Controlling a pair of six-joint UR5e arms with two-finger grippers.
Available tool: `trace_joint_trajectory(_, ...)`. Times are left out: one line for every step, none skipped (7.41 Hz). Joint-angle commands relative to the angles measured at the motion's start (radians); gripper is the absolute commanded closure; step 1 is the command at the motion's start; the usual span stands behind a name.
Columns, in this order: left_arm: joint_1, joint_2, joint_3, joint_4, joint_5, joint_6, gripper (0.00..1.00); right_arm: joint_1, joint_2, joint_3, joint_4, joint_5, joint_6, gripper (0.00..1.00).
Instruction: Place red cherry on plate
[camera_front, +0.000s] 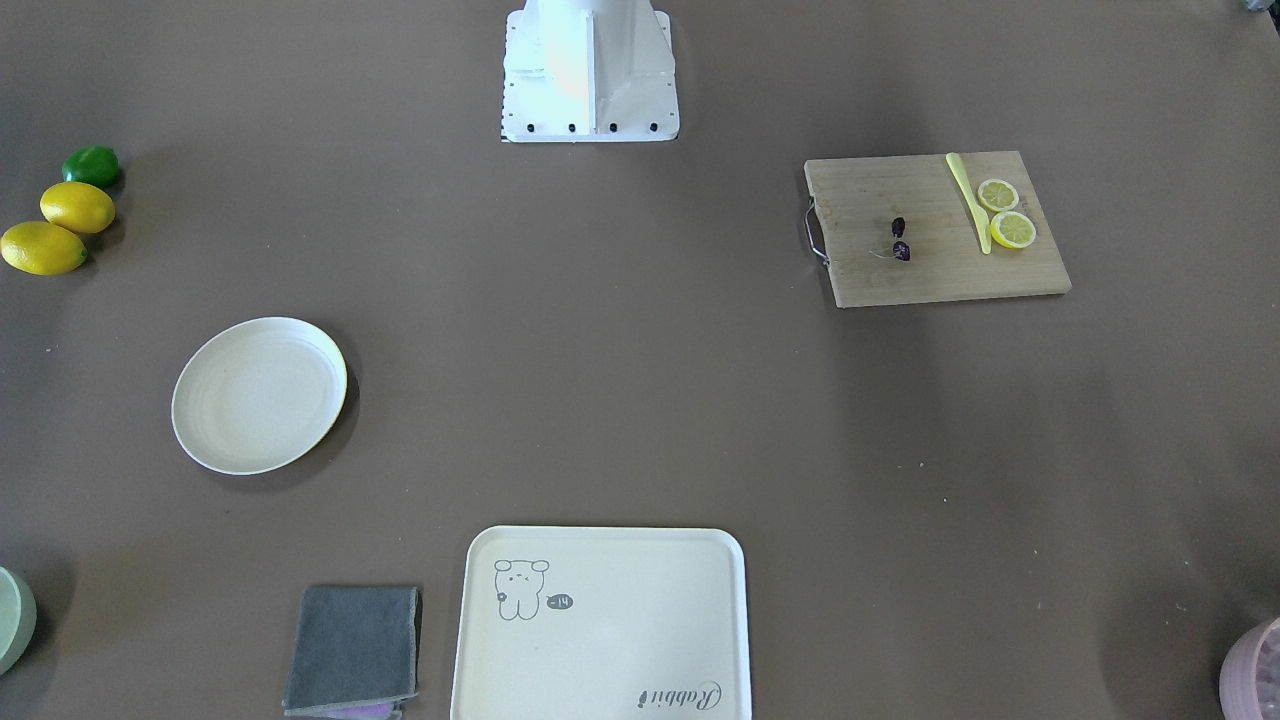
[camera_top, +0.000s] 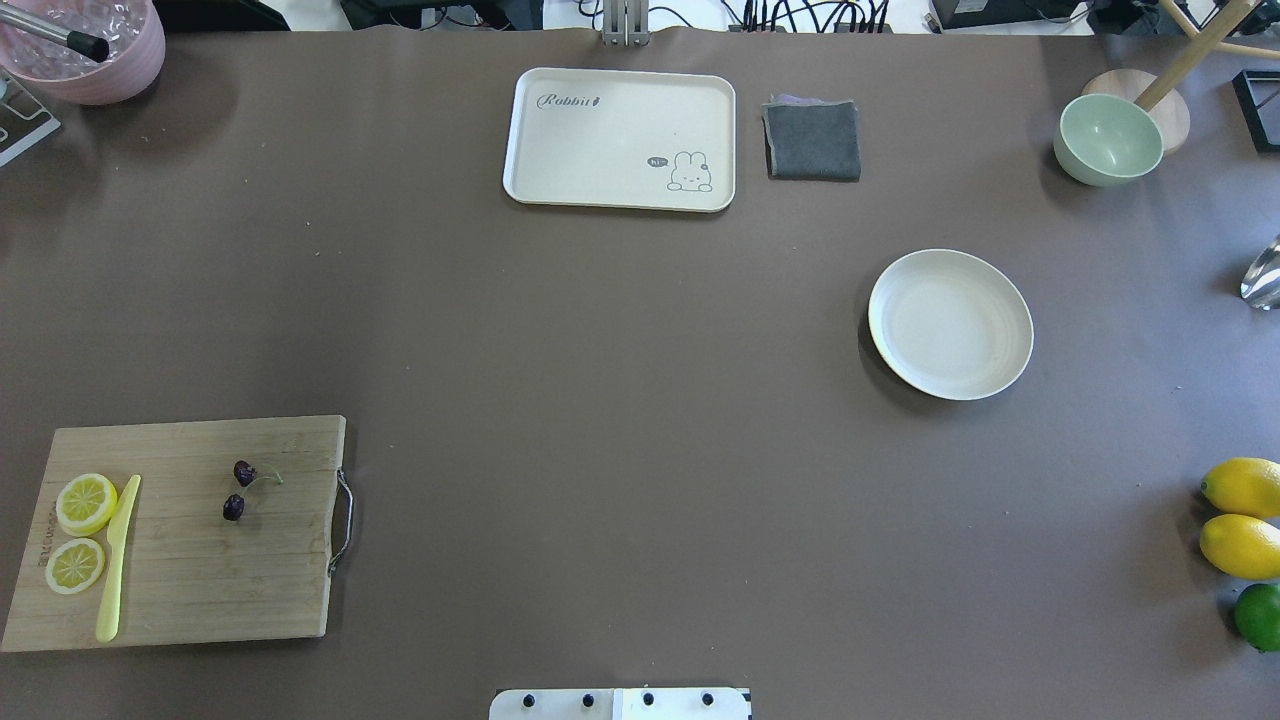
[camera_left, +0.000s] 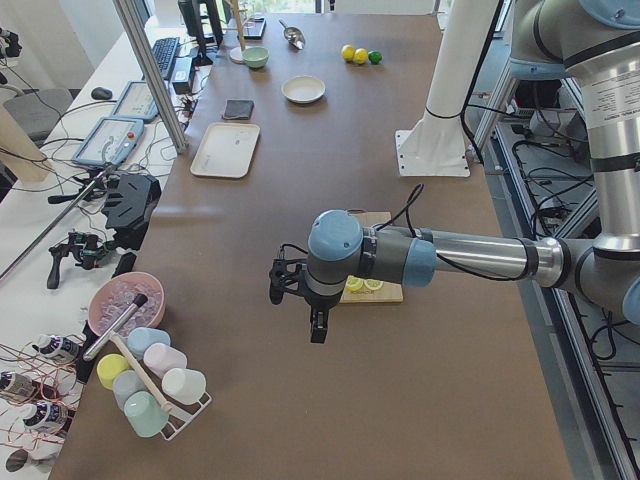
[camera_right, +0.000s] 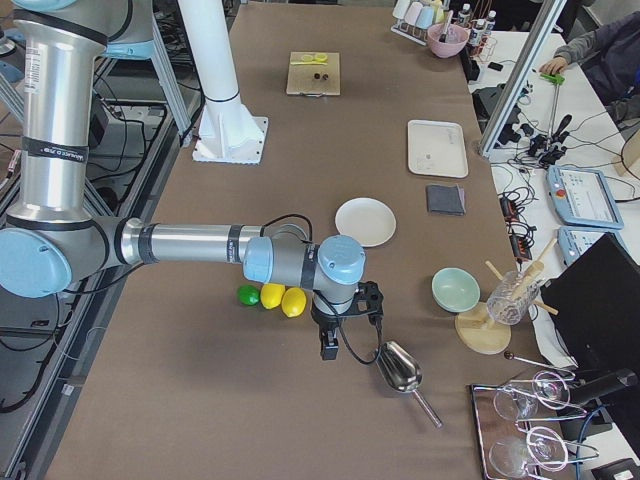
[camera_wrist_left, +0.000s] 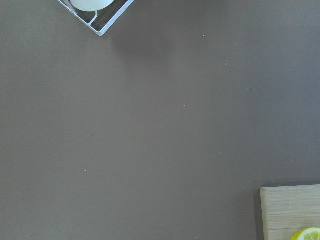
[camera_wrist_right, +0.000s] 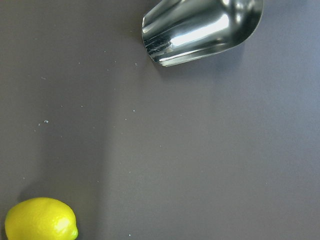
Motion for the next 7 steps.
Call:
trace_joint_trajectory(0.000, -0.003, -0.002, -0.005, 0.002, 0.002, 0.02, -0.002, 0.000, 0.001, 0.000, 0.003, 0.002, 0.00)
trace_joint_trajectory(-0.001, -0.002, 0.000, -0.036, 0.002, 0.000, 0.02, -0.002, 0.002, 0.001, 0.002, 0.003, 0.002, 0.00)
trace_joint_trajectory(-0.001, -0.002, -0.002, -0.039, 0.002, 0.000, 0.02, -0.002, 0.002, 0.001, 0.002, 0.003, 0.002, 0.00)
trace_joint_trajectory(-0.001, -0.002, -0.003, -0.039, 0.002, 0.000, 0.02, -0.002, 0.006, 0.004, 0.002, 0.003, 0.002, 0.00)
trace_joint_trajectory(0.000, -0.005, -0.008, -0.050, 0.000, 0.000, 0.02, -0.002, 0.011, 0.017, 0.003, 0.003, 0.002, 0.00)
trace_joint_trajectory(0.000, -0.012, -0.010, -0.121, 0.000, -0.002, 0.02, -0.002, 0.020, 0.052, 0.020, 0.003, 0.005, 0.00)
trace_joint_trajectory(-0.001, -0.014, 0.000, -0.251, 0.002, -0.009, 0.02, 0.000, 0.026, 0.100, 0.069, -0.003, 0.011, 0.00)
